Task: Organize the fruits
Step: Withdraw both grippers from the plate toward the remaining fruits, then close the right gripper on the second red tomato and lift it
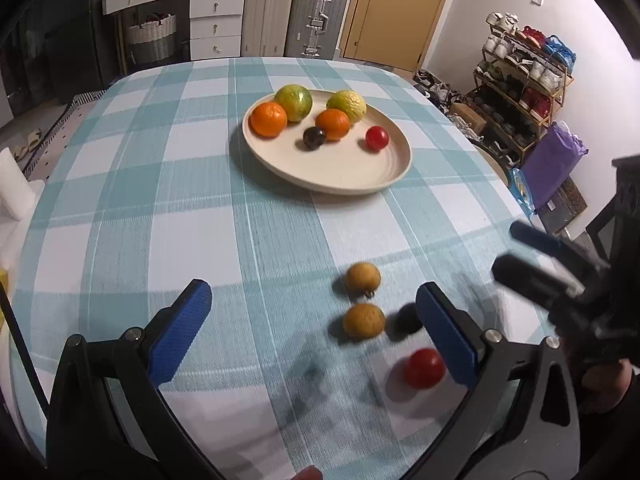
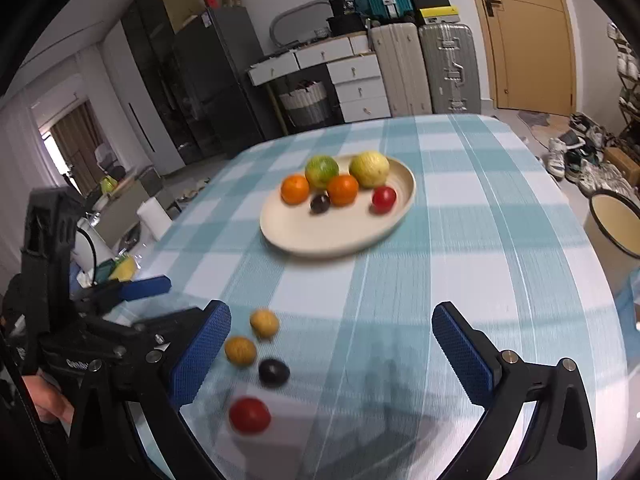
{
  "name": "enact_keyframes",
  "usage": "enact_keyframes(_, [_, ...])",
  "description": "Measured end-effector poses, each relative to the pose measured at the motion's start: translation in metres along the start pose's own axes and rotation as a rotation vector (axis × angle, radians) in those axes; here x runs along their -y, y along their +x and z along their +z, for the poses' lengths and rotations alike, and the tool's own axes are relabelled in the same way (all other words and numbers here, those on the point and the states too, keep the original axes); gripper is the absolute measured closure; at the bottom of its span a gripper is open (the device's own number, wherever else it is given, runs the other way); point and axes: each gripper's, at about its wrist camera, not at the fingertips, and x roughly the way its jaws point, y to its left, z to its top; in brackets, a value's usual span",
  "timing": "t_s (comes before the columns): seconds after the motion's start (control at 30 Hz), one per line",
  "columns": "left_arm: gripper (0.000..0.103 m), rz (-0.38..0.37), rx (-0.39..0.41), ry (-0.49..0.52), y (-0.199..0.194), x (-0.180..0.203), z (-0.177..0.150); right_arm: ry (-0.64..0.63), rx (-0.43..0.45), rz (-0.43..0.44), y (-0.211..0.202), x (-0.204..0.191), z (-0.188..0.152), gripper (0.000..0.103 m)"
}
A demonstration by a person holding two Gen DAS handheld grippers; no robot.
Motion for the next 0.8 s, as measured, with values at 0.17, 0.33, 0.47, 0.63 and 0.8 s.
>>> enact_keyframes(0.17, [0.001,-0.020,-0.016,-0.018,0.002,-0.002,-0.014,-0.021,-0.024,0.032,-0.003,-0.008,-0.026,0.000])
enact_keyframes(0.33, [0.001,-0.026,-0.038,-0.047,0.006,-0.007,-0.025,-0.036,-0.048,0.092,-0.006,-0.017,-0.045,0.000])
enact_keyframes(0.47, [0.001,-0.025,-0.049,-0.072,0.008,-0.015,-0.032,-0.049,-0.067,0.121,-0.002,-0.026,-0.059,0.001])
enact_keyframes(0.63, [0.001,-0.027,-0.059,-0.102,0.009,-0.026,-0.039,-0.090,-0.079,0.148,0.002,-0.040,-0.072,0.014])
enact_keyframes(0.8, [0.001,-0.040,-0.068,-0.119,0.011,-0.032,-0.043,-0.105,-0.097,0.169,0.011,-0.045,-0.076,0.035])
